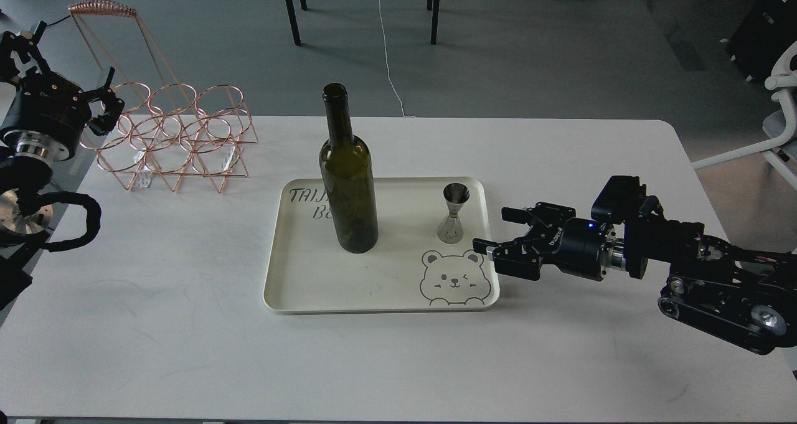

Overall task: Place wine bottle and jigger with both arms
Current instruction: 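Reach the right gripper toward the steel jigger on the tray, then close the right gripper around the steel jigger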

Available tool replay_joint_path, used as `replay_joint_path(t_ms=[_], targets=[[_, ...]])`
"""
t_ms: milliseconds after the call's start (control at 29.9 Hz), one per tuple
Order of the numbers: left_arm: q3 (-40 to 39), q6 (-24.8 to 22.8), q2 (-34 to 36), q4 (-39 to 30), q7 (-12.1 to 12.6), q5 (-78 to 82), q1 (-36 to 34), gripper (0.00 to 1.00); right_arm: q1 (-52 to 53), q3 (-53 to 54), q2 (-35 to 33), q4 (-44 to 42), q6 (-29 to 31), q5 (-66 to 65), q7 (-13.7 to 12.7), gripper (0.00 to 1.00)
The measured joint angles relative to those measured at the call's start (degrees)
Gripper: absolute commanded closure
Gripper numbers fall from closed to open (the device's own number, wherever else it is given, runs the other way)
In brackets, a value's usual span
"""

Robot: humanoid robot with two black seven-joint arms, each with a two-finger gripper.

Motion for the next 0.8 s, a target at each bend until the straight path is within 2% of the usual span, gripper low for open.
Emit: replay_joint_path(t_ms=[234, 334, 803], targets=[[0.0, 0.16, -0.24, 0.05, -0.04, 0.09, 0.0, 0.02, -1.2, 0.0, 6.83, -10.0, -6.4, -0.58, 0.08, 0.15], [0.0, 0.19, -0.24, 0.05, -0.04, 0.09, 0.0, 0.02, -1.52, 0.0, 9.65, -12.95, -7.97, -0.59, 0.21, 0.19], [0.08, 0.05, -0.13, 0.04, 0.04, 0.18, -0.11, 0.02, -0.89, -1.96, 16.75, -18.6, -8.77, -0.78, 0.27, 0.34]])
